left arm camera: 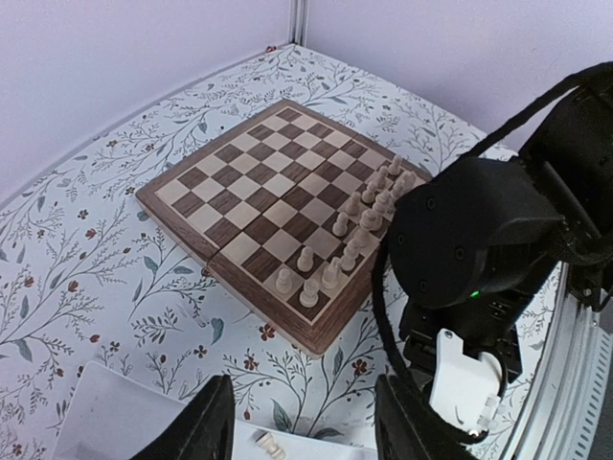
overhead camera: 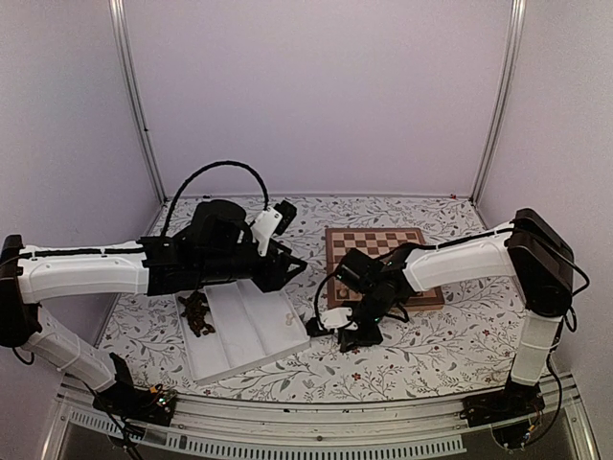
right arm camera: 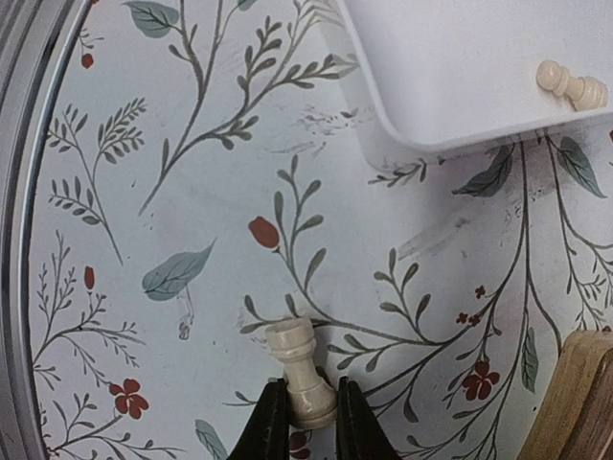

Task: Set up the chess pieces on the board
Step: Pick up the chess piece at the center of the board.

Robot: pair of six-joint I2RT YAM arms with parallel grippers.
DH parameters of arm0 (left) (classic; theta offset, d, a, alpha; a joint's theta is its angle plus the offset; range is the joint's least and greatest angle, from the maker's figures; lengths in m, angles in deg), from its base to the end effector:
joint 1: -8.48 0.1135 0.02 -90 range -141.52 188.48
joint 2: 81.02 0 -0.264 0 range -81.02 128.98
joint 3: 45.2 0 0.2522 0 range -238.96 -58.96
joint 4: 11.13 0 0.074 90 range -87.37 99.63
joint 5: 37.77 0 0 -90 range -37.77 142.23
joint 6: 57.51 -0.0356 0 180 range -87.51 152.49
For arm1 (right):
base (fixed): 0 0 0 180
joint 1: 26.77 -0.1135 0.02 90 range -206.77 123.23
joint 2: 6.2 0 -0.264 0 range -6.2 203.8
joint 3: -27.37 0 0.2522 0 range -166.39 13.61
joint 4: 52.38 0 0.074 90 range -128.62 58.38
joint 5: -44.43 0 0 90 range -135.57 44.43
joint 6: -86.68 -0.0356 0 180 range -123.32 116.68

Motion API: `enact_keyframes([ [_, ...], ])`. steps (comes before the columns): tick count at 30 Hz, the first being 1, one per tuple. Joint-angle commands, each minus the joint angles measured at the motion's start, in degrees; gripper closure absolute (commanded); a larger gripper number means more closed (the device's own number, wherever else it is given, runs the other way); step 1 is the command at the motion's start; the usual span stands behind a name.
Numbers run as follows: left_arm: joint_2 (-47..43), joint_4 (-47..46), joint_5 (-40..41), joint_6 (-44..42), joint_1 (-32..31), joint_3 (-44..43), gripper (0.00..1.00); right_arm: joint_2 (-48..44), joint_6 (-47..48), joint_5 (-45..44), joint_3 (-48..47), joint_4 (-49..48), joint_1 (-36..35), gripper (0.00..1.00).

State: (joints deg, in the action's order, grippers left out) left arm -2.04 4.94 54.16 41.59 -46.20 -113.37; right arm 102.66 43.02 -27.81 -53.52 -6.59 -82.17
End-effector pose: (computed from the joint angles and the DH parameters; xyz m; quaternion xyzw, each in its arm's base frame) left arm 0.1831 -0.2563 0.2758 0.3219 0.7889 -0.2643 0.4519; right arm 0.1945 0.3011 0.1414 -0.7725 0.6004 0.1634 0.1270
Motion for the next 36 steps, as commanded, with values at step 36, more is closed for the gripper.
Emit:
enact_keyframes([
  [36, 23.7, -25.89, -25.41, -3.74, -5.62, -18.62, 0.68, -30.45, -16.35, 51.89, 7.46, -2.64, 31.67, 0.92],
])
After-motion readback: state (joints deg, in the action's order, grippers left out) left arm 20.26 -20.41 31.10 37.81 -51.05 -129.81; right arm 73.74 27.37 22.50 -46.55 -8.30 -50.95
